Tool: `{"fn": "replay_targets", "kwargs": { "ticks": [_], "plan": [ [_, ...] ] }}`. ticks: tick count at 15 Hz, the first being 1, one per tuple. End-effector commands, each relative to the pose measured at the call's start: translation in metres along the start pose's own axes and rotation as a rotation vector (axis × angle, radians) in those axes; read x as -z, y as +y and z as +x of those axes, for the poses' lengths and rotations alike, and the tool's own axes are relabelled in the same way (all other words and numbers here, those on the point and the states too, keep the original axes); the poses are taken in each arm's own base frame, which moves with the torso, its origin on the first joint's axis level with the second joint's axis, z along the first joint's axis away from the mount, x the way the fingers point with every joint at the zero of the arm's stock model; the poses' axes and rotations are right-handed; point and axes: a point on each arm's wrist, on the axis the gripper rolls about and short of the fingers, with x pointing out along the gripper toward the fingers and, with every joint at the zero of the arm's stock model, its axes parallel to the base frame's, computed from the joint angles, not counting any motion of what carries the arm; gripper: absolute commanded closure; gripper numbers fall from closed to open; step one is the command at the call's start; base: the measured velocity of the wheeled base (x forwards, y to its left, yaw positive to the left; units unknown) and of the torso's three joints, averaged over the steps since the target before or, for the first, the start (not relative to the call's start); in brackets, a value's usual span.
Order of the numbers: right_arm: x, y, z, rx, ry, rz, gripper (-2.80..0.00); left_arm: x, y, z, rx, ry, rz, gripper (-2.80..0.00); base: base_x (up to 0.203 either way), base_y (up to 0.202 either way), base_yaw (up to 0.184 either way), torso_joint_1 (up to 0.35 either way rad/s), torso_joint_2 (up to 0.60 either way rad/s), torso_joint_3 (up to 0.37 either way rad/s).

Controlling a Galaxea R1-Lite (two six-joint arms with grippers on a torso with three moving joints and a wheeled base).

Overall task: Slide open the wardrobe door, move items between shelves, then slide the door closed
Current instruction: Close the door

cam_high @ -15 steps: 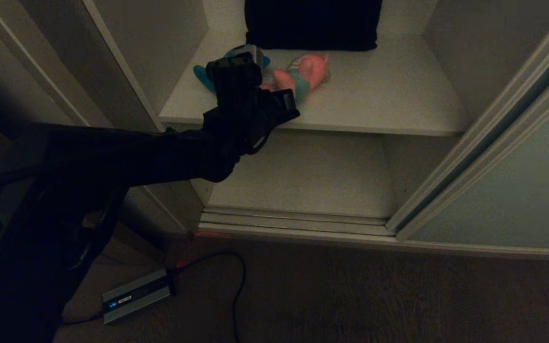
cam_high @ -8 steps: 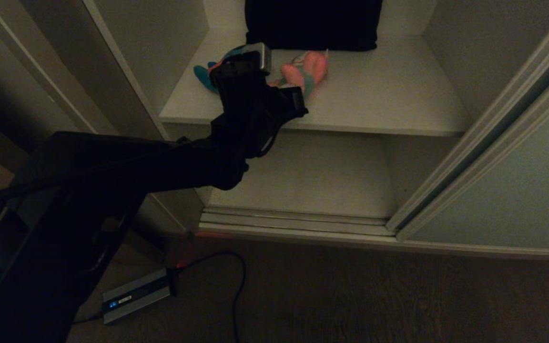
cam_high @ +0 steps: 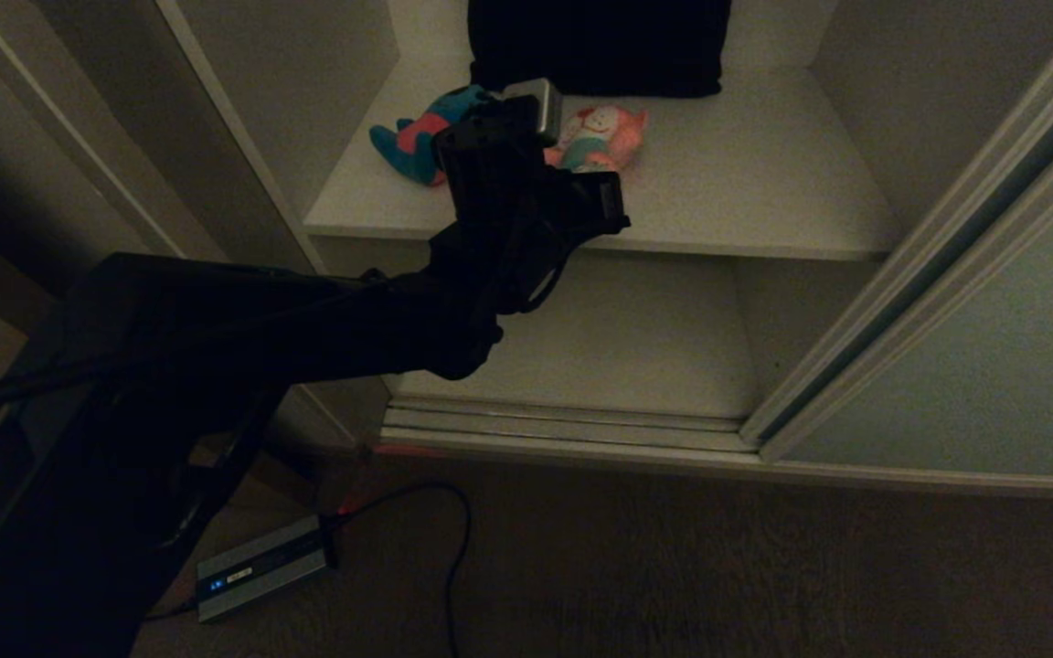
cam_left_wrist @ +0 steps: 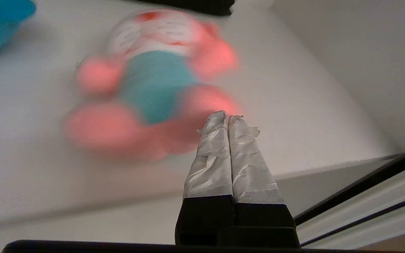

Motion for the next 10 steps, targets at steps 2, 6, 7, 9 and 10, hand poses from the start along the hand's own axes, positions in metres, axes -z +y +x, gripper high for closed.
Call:
{"fn": "replay_targets", "kwargs": {
  "ticks": [2, 6, 7, 9, 10],
  "plan": [
    [0.001, 0.000, 0.000, -0.001, 0.005, -0.001, 0.00, -0.011, -0.017, -0.027, 0.015, 0.100, 0.001, 0.00, 0.000, 0.000, 0.000, 0.000, 0.00, 0.000],
    [0.001, 0.000, 0.000, -0.001, 0.005, -0.001, 0.00, -0.070, -0.017, -0.073, 0.012, 0.172, -0.039, 0.00, 0.000, 0.000, 0.000, 0.000, 0.00, 0.000],
    [0.001, 0.000, 0.000, -0.001, 0.005, -0.001, 0.00, -0.085, -0.015, -0.088, 0.006, 0.180, -0.051, 0.00, 0.000, 0.000, 0.000, 0.000, 0.00, 0.000],
    [0.001, 0.000, 0.000, -0.001, 0.005, -0.001, 0.00, -0.098, -0.008, -0.123, -0.052, 0.230, -0.042, 0.00, 0.000, 0.000, 0.000, 0.000, 0.00, 0.000],
    [0.001, 0.000, 0.000, 0.000, 0.005, -0.001, 0.00, -0.112, -0.002, -0.146, -0.092, 0.239, -0.034, 0.00, 0.000, 0.000, 0.000, 0.000, 0.00, 0.000]
  ]
}}
